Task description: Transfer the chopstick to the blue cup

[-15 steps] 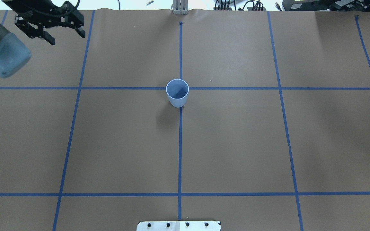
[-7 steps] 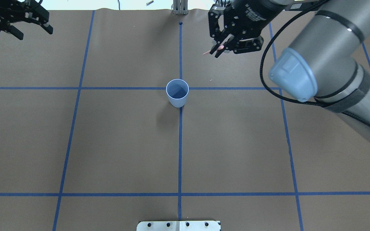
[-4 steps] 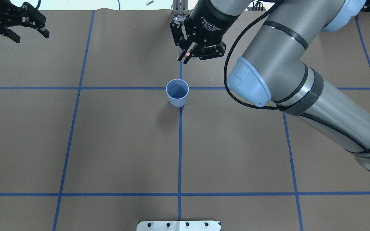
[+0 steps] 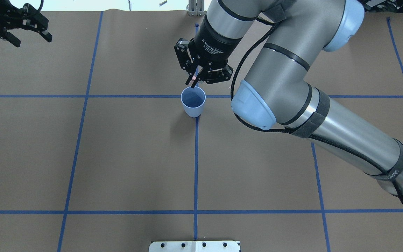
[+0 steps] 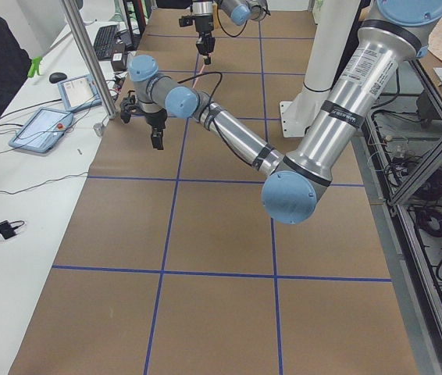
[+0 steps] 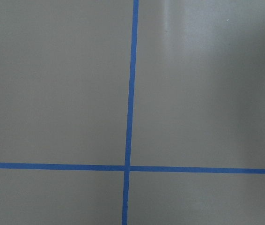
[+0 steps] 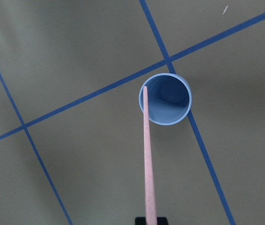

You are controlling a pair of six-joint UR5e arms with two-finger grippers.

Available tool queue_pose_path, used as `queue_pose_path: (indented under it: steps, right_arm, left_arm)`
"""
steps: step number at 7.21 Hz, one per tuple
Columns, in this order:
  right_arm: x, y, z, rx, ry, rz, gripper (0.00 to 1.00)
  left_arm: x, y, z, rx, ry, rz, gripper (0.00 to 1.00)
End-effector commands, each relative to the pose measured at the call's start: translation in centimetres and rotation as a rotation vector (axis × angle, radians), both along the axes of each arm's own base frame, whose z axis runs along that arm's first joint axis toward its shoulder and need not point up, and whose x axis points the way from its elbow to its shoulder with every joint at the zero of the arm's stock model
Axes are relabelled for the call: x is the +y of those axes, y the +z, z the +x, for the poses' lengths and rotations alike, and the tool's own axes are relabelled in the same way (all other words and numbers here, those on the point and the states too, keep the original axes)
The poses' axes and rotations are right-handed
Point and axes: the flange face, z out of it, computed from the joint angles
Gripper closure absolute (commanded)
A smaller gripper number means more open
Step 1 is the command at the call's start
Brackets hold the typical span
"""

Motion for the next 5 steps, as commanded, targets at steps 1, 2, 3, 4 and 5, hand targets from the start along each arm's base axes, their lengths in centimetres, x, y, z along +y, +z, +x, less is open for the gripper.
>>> queue_pose_path:
  steps: [1,2,3,4,5]
  right_arm:
    - [0.1,1.2,-1.7,0.022,-0.016,-0.029,1.00]
    - [0.0,1.8,-2.2,0.033,-0.021,-0.038,1.00]
    - [0.0,2.6,-2.8,0.043,-0.028,-0.048,1.00]
    - [0.4,3.6,-3.3,0.052,-0.038,-0.051,1.00]
    - [0.5,4.7,-4.1,0.043,-0.048,-0.042,1.00]
  left_arm:
    - [-0.1,0.0,-0.3,-0.001,-0.004,-0.003,0.02]
    - [-0.1,0.1,-0.3,-0.002,-0.004,-0.004,0.02]
    - [-0.1,0.1,-0.3,-0.002,-0.004,-0.004,0.02]
    - [-0.1,0.1,-0.3,-0.002,-0.004,-0.006,0.02]
    - [-0.1,0.1,-0.3,-0.002,-0.004,-0.004,0.02]
